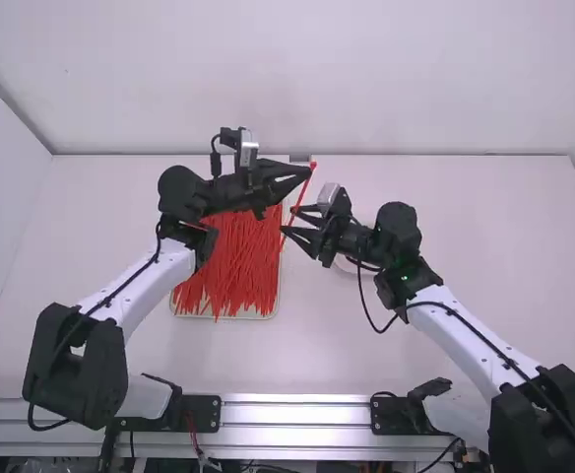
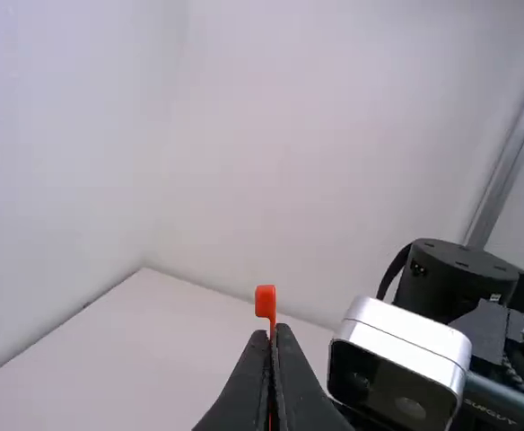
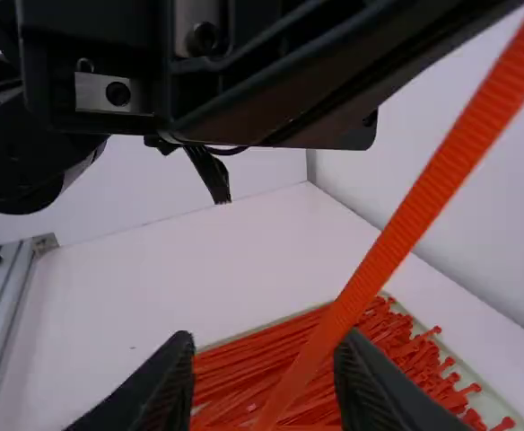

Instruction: Fasten the cable tie

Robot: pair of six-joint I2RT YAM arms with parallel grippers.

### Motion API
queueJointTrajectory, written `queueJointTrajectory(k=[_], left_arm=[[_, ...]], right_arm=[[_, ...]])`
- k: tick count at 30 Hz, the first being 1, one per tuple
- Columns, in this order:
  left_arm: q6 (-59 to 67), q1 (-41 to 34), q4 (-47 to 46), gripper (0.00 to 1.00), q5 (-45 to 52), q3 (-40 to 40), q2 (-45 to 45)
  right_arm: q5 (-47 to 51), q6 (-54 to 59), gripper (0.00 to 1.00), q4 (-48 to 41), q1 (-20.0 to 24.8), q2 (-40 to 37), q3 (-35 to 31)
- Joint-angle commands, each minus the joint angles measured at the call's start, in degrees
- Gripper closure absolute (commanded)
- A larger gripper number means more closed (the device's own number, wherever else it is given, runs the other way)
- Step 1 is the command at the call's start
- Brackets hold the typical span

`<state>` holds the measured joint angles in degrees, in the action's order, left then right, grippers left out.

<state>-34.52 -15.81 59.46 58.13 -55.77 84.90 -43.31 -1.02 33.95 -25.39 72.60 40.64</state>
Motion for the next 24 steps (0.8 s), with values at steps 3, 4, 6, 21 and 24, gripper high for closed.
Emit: queueJointTrajectory(k=[3, 4, 6, 21, 24], left_arm=[[0.42, -0.46, 0.42, 0.98, -0.52, -1.7, -0.13], [0.39, -0.17, 0.39, 0.98, -0.52, -1.7, -0.13], [0.42, -0.31, 0.39, 0.98, -0.52, -1.7, -0.13], [3.56, 2.93, 0.37, 0.52, -0.5, -1.73, -0.15], [5.01, 4.66, 0.57, 0.12, 0.17, -1.86, -0.15]], right_arm=[[-0.31, -0.2, 0.84, 0.15, -0.04, 0.17, 1.7], [-0.15, -0.24, 1.0, 0.15, -0.04, 0.17, 1.7], [-0.22, -0.2, 1.0, 0.15, -0.04, 0.17, 1.7], [-6.82, -1.7, 1.0, -1.6, 7.39, 0.15, 1.7], [-8.87, -1.73, 1.0, -1.6, 9.75, 0.15, 1.7]])
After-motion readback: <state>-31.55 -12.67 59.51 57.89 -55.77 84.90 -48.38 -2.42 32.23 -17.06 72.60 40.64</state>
